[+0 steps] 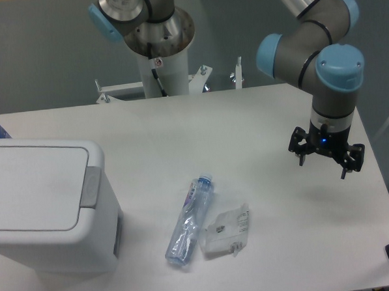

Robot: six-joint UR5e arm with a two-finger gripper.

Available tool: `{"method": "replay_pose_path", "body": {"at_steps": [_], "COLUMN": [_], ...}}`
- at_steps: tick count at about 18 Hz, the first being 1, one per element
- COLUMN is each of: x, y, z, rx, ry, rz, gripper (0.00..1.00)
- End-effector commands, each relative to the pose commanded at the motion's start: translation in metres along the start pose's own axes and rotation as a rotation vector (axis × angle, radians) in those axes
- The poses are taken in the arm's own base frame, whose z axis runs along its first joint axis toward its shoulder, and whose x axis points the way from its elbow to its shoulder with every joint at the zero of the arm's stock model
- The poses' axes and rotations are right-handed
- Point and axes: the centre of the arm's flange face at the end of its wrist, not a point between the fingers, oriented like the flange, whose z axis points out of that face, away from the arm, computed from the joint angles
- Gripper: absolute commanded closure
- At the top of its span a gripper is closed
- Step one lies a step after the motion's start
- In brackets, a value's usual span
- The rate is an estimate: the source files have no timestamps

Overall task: Open the trash can
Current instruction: 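Move the open gripper over toward the white trash can lid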

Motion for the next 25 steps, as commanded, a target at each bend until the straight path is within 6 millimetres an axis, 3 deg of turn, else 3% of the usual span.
{"method": "replay_pose_path", "body": {"at_steps": [4,11,18,25], "x": [0.011,0.025,0.043,0.043], "y": [-0.014,-0.046,-0.109,-0.146], "z": [-0.001,-0.011,-0.045,-0.094], "rx": [0.006,0.174,0.278,0.495], "ry": [0.006,0.066,0.118,0.285], "rz": [0.005,-0.155,-0.455,-0.670], "gripper": [0.00,0.00,0.00,0.00]}}
